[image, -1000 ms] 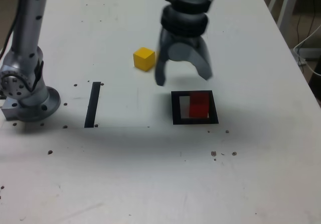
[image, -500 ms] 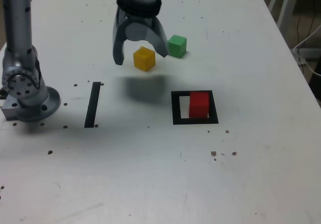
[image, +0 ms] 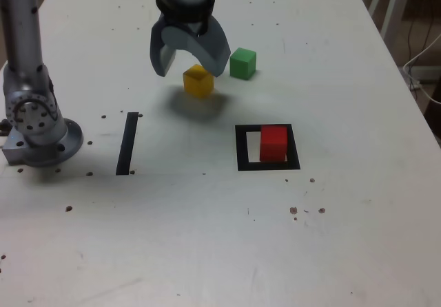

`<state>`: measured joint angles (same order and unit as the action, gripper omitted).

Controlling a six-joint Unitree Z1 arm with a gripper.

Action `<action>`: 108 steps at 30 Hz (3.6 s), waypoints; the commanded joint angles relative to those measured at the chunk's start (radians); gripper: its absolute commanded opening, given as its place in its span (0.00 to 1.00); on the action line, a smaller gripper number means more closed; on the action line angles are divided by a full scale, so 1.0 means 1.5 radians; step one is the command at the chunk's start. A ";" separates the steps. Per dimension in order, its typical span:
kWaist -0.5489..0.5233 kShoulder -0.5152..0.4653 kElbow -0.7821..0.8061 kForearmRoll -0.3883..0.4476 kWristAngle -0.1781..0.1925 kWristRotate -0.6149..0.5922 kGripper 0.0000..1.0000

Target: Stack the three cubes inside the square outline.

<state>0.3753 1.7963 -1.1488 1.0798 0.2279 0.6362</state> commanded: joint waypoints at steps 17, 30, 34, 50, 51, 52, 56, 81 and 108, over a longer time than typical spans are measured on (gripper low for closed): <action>0.005 0.029 0.026 -0.039 0.027 0.037 0.94; -0.016 0.068 0.025 -0.069 0.024 0.004 0.44; -0.020 0.070 0.025 -0.073 0.023 0.001 0.30; -0.021 0.078 0.018 -0.073 0.016 0.001 0.28; -0.022 0.078 0.017 -0.072 0.016 -0.001 0.28; -0.023 0.077 0.015 -0.070 0.015 -0.002 0.28; -0.035 0.073 0.000 -0.055 0.015 -0.018 0.28; -0.245 0.086 -0.245 0.185 -0.091 -0.275 0.27; -0.323 0.195 -0.367 0.197 -0.140 -0.379 0.27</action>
<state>-0.1042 2.0813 -1.6890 1.3679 0.0216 0.0689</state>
